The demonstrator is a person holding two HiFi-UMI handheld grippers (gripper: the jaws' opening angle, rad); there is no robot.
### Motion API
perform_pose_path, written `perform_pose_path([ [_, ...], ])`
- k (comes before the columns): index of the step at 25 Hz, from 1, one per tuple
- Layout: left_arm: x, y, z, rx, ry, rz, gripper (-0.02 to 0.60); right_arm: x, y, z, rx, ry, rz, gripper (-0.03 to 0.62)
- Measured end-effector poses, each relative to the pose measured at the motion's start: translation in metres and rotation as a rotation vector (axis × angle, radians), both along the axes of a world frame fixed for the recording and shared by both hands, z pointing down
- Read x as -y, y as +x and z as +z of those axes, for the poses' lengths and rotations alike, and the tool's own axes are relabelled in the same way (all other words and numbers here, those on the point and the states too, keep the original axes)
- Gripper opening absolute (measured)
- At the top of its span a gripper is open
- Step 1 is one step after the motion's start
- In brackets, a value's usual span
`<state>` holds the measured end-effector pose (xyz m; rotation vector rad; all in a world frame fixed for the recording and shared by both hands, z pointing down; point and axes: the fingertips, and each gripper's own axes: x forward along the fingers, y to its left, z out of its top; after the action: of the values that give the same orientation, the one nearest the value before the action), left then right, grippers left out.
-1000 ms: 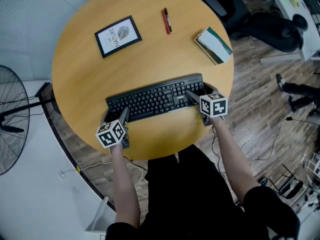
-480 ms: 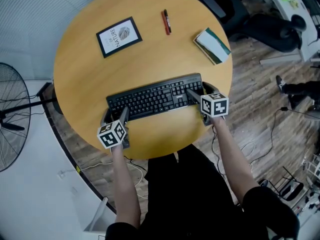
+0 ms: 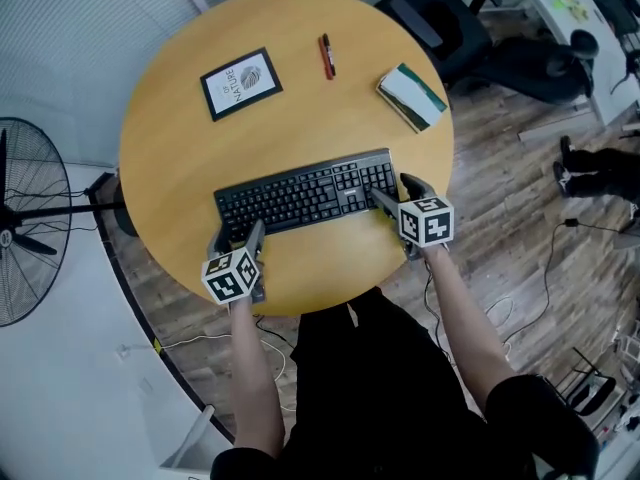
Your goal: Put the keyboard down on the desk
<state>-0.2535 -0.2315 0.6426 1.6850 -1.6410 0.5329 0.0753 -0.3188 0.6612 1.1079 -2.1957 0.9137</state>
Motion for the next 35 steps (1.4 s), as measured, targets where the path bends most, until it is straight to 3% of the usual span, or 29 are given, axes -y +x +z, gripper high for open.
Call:
perform_pose_path([
  [8, -0.025, 0.048, -0.036, 0.019, 0.074, 0.045, 0.353, -0.035, -0.008, -0.037, 0.049, 0.088, -0.086, 0.302],
  [17, -0.044, 0.099, -0.11, 0.021, 0.232, 0.085, 0.316, -0.064, -0.024, -0.096, 0.118, 0.223, -0.171, 0.255],
  [21, -0.05, 0.116, -0.138, 0.038, 0.279, 0.142, 0.299, -0.072, -0.035, -0.121, 0.152, 0.268, -0.184, 0.239],
  [35, -0.111, 0.111, -0.191, 0.013, 0.434, 0.213, 0.21, -0.15, -0.075, -0.177, 0.156, 0.388, -0.187, 0.17],
])
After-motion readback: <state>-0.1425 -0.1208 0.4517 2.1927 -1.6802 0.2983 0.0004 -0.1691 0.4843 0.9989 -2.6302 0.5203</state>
